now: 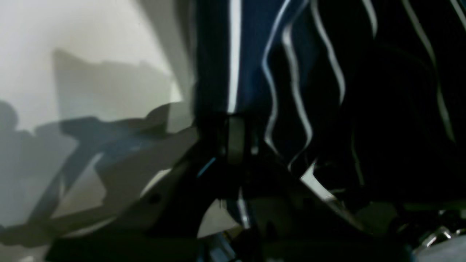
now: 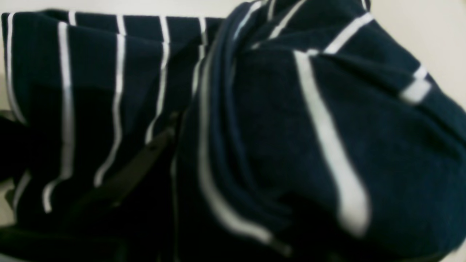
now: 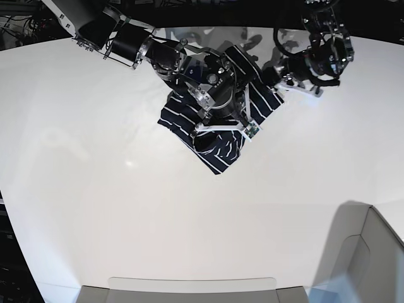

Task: Fold the T-shirt properly
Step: 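Carry the bundle with both grippers toward the left arm's side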

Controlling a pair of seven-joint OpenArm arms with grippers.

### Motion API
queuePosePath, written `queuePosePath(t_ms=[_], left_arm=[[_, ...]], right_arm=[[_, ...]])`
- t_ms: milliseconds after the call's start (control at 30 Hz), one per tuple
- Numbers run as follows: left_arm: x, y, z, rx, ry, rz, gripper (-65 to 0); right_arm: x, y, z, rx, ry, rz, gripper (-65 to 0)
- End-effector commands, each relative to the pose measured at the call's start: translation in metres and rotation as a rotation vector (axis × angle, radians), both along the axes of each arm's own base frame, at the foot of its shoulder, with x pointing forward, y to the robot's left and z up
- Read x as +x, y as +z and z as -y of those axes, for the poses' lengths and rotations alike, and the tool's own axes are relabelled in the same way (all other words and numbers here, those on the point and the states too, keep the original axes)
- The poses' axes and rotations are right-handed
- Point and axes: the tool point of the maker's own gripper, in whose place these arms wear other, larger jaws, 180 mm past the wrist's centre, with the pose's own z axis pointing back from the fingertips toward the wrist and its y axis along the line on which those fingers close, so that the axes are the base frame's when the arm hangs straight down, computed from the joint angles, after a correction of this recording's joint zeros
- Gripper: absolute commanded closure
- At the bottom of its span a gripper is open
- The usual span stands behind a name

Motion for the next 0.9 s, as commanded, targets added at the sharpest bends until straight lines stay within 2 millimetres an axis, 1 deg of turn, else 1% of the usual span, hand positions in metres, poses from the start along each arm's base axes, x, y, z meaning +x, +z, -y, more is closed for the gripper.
queuePosePath(t_ms=[0,67,100,133,167,233,267,333,367,433,600,633,667,700,767,833,867], left_arm=[[0.003,0.011,-0.009,0.004,0.025,0.026,0.0],[0.008,0.024,-0.026,0.04,0.072,0.069,0.0],[0.009,0.029,-0.034,0.056,0.092,0.086,0.0],[0.01,0.032,-0.041,0.068,0.11,0.097,0.0],[0.01,0.034,-0.046,0.077,0.126,0.102,0.0],[0.003,0.033,-0.06,0.095,0.168,0.09,0.0],[0.0,0.033,-0.066,0.103,0.185,0.087,0.0],[-0.002,0.034,-0.074,0.112,0.209,0.087,0.0],[-0.003,0.034,-0.076,0.115,0.216,0.086,0.0],[-0.011,0.03,-0.079,0.121,0.22,0.065,0.0],[-0.013,0.029,-0.079,0.124,0.22,0.058,0.0],[-0.014,0.029,-0.079,0.125,0.22,0.057,0.0],[-0.014,0.029,-0.079,0.125,0.22,0.057,0.0],[-0.014,0.029,-0.08,0.127,0.22,0.057,0.0],[-0.014,0.028,-0.08,0.127,0.222,0.055,0.0],[-0.014,0.028,-0.08,0.129,0.222,0.055,0.0],[-0.015,0.028,-0.08,0.128,0.222,0.053,0.0]], right_arm=[[0.009,0.017,-0.011,0.03,0.038,0.051,-21.2],[0.001,0.02,-0.019,0.019,0.145,0.053,-22.5],[-0.007,0.022,-0.025,0.021,0.202,0.045,-22.5],[-0.011,0.025,-0.029,0.033,0.24,0.044,-22.5],[-0.014,0.03,-0.034,0.055,0.27,0.045,-22.5],[-0.019,0.04,-0.046,0.147,0.307,0.031,-22.5],[-0.02,0.047,-0.053,0.203,0.321,0.026,-22.5],[-0.02,0.054,-0.06,0.263,0.338,0.012,-22.5],[-0.021,0.055,-0.062,0.278,0.357,0.001,-22.5],[-0.03,0.057,-0.069,0.296,0.412,-0.021,-22.5],[-0.038,0.058,-0.074,0.302,0.471,-0.032,-22.5],[-0.042,0.055,-0.075,0.291,0.483,-0.035,-22.5],[-0.045,0.051,-0.076,0.272,0.497,-0.037,-22.5],[-0.044,0.044,-0.075,0.222,0.509,-0.031,-22.5],[-0.041,0.029,-0.066,0.103,0.508,-0.025,-22.6],[-0.043,0.028,-0.069,0.039,0.516,-0.005,-22.6],[-0.045,0.032,-0.073,0.029,0.522,0.012,-22.6]])
